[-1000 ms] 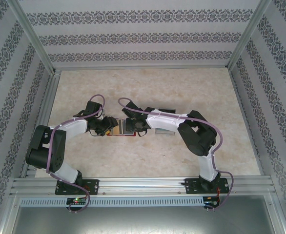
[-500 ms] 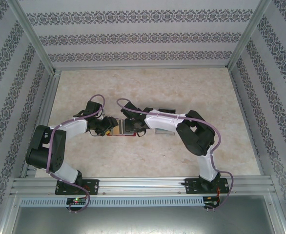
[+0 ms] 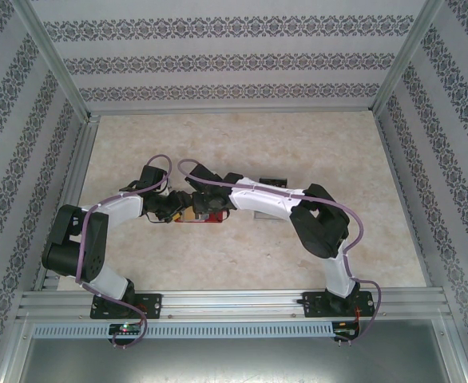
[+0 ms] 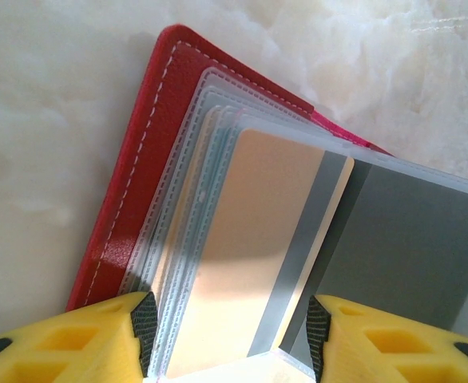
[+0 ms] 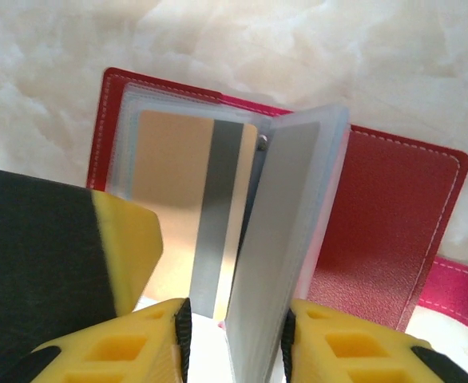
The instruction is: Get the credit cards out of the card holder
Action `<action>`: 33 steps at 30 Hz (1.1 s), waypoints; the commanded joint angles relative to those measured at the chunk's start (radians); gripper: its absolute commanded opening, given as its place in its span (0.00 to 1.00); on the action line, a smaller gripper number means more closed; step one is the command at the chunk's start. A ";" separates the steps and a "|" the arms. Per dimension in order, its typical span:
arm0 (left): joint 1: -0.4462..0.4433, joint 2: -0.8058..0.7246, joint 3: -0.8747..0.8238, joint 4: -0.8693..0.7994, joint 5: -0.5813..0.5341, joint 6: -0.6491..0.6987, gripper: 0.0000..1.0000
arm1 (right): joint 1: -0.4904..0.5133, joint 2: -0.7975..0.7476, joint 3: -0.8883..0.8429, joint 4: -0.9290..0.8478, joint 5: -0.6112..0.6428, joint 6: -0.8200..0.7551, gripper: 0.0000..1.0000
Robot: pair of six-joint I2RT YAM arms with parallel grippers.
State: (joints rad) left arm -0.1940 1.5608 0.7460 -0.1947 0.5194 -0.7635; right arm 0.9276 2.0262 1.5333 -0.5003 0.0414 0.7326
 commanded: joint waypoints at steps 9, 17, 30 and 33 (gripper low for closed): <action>0.006 0.003 -0.006 -0.026 0.001 0.007 0.65 | 0.012 0.016 0.037 0.019 -0.033 -0.002 0.44; 0.005 -0.004 -0.001 -0.034 -0.002 0.010 0.65 | 0.012 0.015 0.013 0.111 -0.114 0.015 0.39; 0.026 -0.100 0.038 -0.140 -0.092 0.028 0.65 | -0.022 0.015 -0.083 0.372 -0.323 0.117 0.33; 0.040 -0.116 0.038 -0.148 -0.098 0.025 0.65 | -0.031 0.016 -0.102 0.400 -0.335 0.137 0.34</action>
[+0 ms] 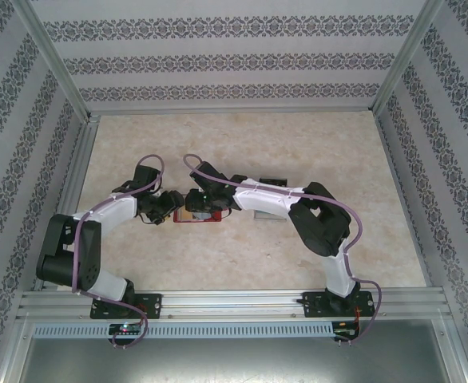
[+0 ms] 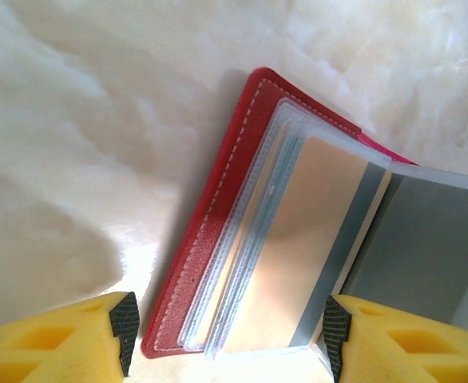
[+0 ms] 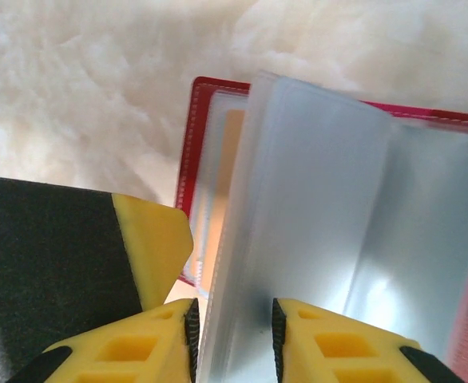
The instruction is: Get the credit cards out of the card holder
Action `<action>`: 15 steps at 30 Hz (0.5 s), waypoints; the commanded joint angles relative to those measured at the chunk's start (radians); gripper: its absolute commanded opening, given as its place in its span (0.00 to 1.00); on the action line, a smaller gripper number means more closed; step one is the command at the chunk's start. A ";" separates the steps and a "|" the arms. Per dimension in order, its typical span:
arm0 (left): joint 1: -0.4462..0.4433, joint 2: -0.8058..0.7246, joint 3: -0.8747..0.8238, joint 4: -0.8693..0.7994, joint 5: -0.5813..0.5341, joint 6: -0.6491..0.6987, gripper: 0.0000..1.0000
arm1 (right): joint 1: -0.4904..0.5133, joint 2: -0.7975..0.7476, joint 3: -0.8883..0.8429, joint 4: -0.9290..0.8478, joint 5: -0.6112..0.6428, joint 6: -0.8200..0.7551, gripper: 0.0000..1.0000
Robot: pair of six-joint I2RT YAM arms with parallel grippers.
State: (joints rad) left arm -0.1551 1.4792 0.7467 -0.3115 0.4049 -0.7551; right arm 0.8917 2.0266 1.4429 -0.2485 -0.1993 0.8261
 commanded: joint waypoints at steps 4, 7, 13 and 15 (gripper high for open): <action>0.004 -0.030 0.035 -0.012 0.051 0.016 0.65 | 0.003 0.001 -0.010 0.069 -0.015 0.022 0.34; 0.004 -0.030 0.033 -0.001 0.058 0.013 0.65 | 0.001 0.002 0.012 -0.040 0.058 -0.004 0.34; 0.003 -0.029 0.020 0.073 0.129 0.003 0.63 | -0.001 -0.008 -0.010 -0.101 0.124 -0.027 0.38; 0.003 -0.028 0.013 0.112 0.159 -0.005 0.62 | -0.001 -0.009 -0.010 -0.127 0.159 -0.030 0.38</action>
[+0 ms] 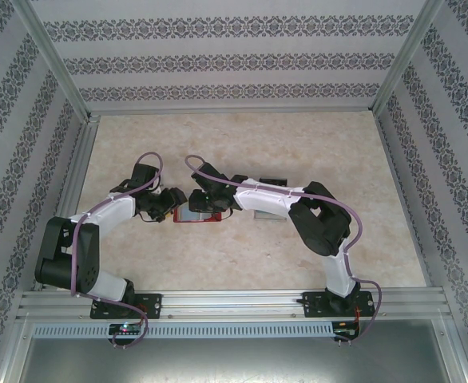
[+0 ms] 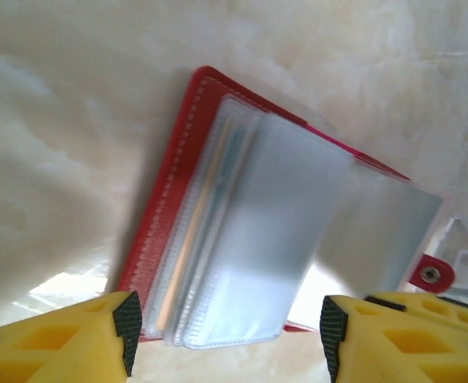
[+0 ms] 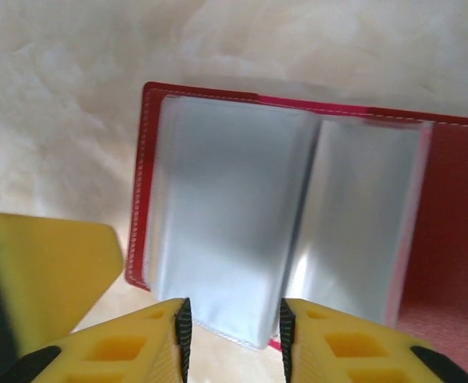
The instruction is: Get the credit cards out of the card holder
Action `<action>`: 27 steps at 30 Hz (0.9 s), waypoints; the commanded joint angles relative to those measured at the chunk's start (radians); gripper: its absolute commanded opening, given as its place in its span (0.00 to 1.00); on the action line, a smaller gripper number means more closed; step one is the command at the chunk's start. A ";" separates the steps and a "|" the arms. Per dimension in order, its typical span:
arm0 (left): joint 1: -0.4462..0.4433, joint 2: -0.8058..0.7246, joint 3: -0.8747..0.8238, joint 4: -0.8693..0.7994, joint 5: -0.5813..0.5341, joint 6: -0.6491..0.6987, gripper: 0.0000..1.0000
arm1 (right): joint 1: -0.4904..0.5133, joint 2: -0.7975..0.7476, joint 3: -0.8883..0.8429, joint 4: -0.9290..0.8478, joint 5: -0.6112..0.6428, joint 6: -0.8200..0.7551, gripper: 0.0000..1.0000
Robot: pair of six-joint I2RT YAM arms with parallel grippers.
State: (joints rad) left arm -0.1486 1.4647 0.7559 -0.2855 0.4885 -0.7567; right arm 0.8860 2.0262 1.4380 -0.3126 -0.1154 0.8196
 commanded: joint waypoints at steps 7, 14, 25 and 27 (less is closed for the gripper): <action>-0.025 0.019 0.033 0.117 0.102 0.009 0.60 | 0.001 -0.031 -0.026 -0.118 0.177 -0.042 0.31; -0.053 0.090 0.063 0.102 0.070 0.031 0.60 | -0.009 -0.026 -0.051 -0.124 0.183 -0.041 0.30; -0.078 0.120 0.081 0.039 -0.023 0.057 0.59 | -0.009 0.012 -0.077 -0.112 0.170 -0.038 0.28; -0.078 0.099 0.074 0.034 -0.044 0.059 0.59 | -0.009 0.013 -0.080 -0.110 0.166 -0.037 0.28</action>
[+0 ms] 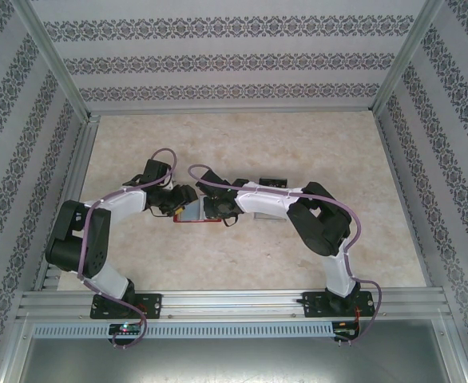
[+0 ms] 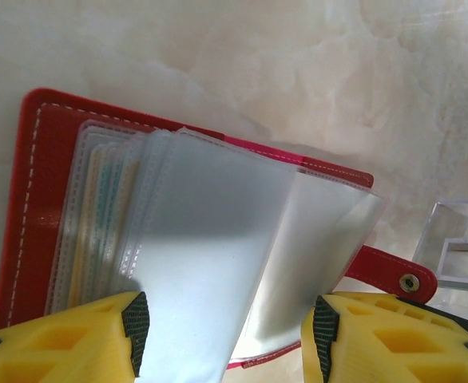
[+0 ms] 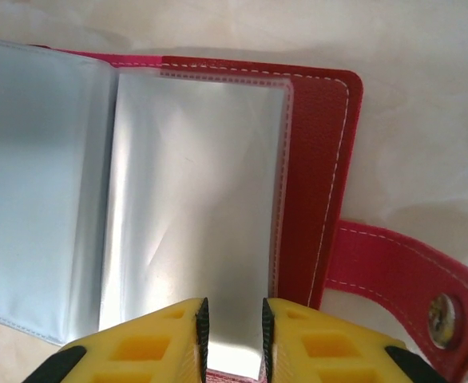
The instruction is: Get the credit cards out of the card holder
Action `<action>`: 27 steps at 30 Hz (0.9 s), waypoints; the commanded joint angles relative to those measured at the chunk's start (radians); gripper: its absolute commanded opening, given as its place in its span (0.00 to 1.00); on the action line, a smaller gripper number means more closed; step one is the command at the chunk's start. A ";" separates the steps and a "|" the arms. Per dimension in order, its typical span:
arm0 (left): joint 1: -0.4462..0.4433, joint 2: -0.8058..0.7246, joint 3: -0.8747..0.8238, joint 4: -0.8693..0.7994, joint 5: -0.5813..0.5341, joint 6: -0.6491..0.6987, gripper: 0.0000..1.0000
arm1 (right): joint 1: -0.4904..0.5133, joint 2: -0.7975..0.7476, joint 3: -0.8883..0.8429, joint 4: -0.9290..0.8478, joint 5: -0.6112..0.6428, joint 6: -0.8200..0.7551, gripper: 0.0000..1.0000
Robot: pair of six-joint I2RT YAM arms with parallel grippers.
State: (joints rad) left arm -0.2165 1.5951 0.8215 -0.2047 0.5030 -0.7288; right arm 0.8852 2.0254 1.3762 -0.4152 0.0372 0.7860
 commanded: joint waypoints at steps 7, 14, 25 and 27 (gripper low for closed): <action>-0.011 -0.053 0.008 -0.059 -0.084 0.035 0.59 | -0.008 0.017 -0.025 -0.001 0.007 0.001 0.28; -0.011 -0.005 0.013 -0.050 -0.052 0.037 0.59 | -0.005 0.019 -0.020 0.000 0.002 0.003 0.28; -0.041 0.048 0.024 -0.022 0.005 0.032 0.59 | -0.003 0.033 -0.014 0.003 -0.014 0.006 0.28; -0.047 0.051 0.026 -0.007 0.026 0.026 0.60 | -0.002 0.036 -0.014 0.005 -0.016 0.009 0.28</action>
State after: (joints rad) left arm -0.2359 1.6173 0.8406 -0.2173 0.4774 -0.7097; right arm 0.8856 2.0304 1.3647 -0.4149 0.0368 0.7864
